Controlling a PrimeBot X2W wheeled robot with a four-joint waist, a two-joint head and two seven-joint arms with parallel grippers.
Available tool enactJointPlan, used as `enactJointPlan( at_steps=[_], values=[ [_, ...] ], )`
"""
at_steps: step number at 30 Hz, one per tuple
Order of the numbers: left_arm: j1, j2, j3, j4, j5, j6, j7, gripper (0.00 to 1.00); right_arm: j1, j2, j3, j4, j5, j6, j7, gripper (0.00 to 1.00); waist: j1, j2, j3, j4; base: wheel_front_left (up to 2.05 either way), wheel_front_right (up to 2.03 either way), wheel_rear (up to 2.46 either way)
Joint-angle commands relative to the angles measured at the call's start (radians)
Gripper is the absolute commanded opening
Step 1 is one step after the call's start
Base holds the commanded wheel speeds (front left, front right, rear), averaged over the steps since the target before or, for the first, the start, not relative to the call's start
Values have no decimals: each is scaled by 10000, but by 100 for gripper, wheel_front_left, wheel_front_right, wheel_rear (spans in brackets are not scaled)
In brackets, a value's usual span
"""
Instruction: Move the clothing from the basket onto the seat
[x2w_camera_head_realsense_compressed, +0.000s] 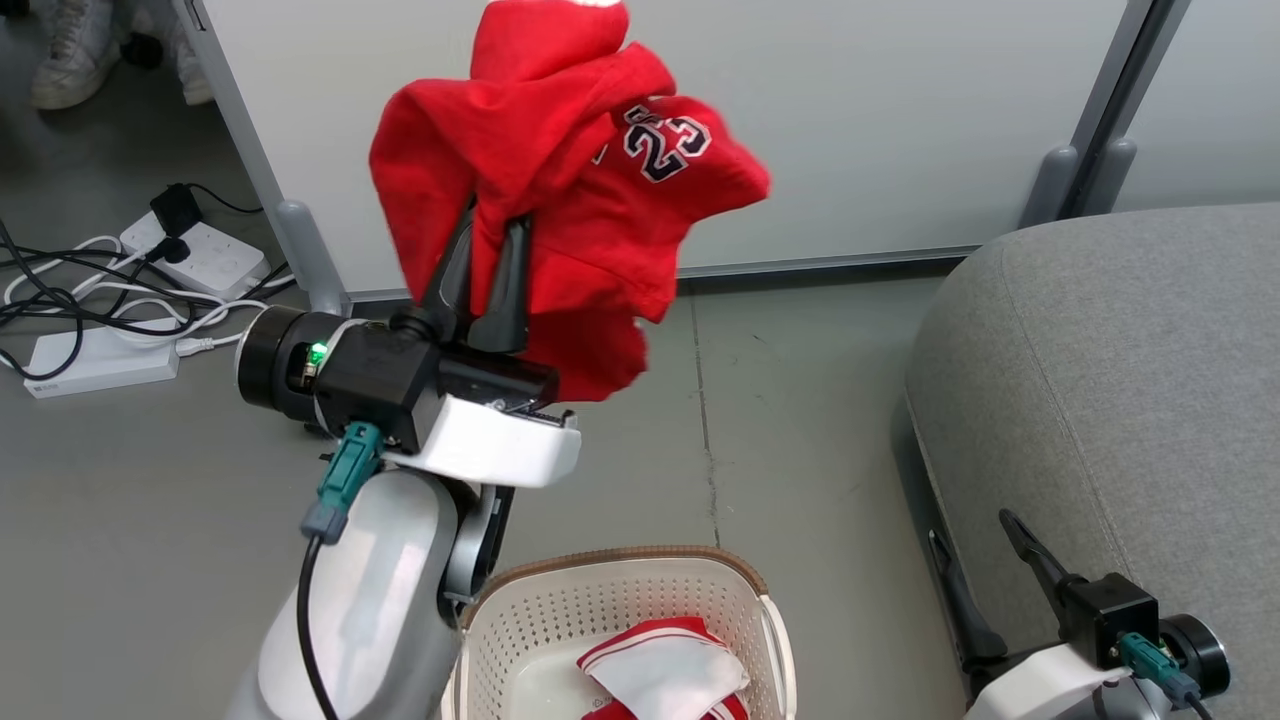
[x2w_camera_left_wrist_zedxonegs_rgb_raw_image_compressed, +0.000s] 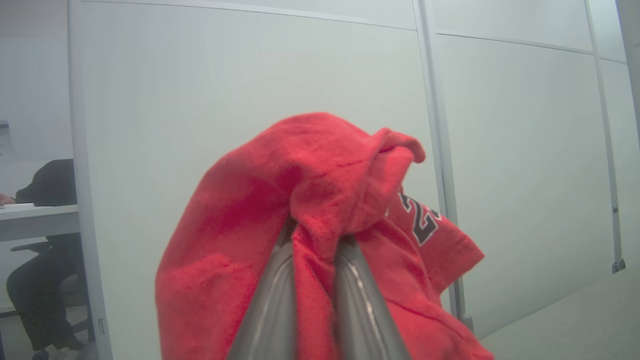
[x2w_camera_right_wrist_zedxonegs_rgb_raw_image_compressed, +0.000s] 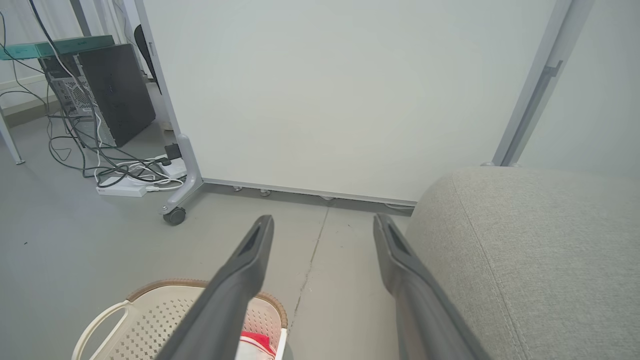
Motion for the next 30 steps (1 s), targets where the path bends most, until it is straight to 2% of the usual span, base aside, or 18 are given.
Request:
enactJointPlan(
  at_steps=[1, 4, 8, 10, 13, 30],
  values=[
    [189, 6, 33, -297, 121, -157, -32, 0, 14, -22, -5, -68, -34, 2, -20, 100, -1, 0, -1, -21, 0, 0, 0],
    [364, -61, -106, -779, 100, -498, -21, 0, 12, 1, 27, -116, -100, 2, -20, 100, -1, 0, -2, -47, 0, 0, 0],
    [585, -118, -487, -1230, -488, -1184, -22, 0, -30, 11, 67, -162, -115, 2, -20, 100, -1, 0, 16, -84, 0, 0, 0],
    [658, -129, -828, -1246, -352, -1518, -20, 0, -70, 19, 96, -172, -108, 2, -20, 100, -1, 0, 25, -116, 0, 0, 0],
    [853, -117, -1237, -1093, -385, -1744, -22, 0, -106, 23, 118, -190, -96, 2, -20, 100, -1, 0, 40, -158, 0, 0, 0],
    [833, -126, -1636, -1141, -746, -1623, -22, 0, -28, -78, 335, -575, 364, 2, -20, 100, -1, 0, 107, -213, 0, 0, 0]
  ],
)
